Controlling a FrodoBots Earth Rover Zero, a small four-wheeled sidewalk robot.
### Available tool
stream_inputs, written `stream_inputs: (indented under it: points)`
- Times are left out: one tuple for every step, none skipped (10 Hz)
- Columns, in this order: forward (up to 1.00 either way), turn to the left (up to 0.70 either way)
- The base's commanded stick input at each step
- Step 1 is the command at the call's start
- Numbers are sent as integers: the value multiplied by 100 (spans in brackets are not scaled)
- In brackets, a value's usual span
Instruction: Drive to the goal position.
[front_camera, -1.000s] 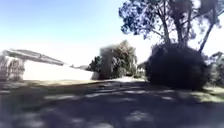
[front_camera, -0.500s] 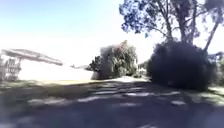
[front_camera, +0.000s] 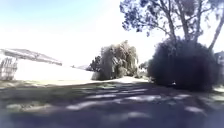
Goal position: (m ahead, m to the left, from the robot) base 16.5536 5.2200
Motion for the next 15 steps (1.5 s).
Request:
stream_inputs:
  points:
    - [100,0]
    - [100,0]
    - [100,0]
    - [100,0]
    - [100,-8]
    - [100,-22]
    - [100,-37]
    - [100,-40]
    - [100,-40]
    - [100,0]
    - [100,0]
    - [100,0]
    - [100,0]
    - [100,-14]
    - [100,-27]
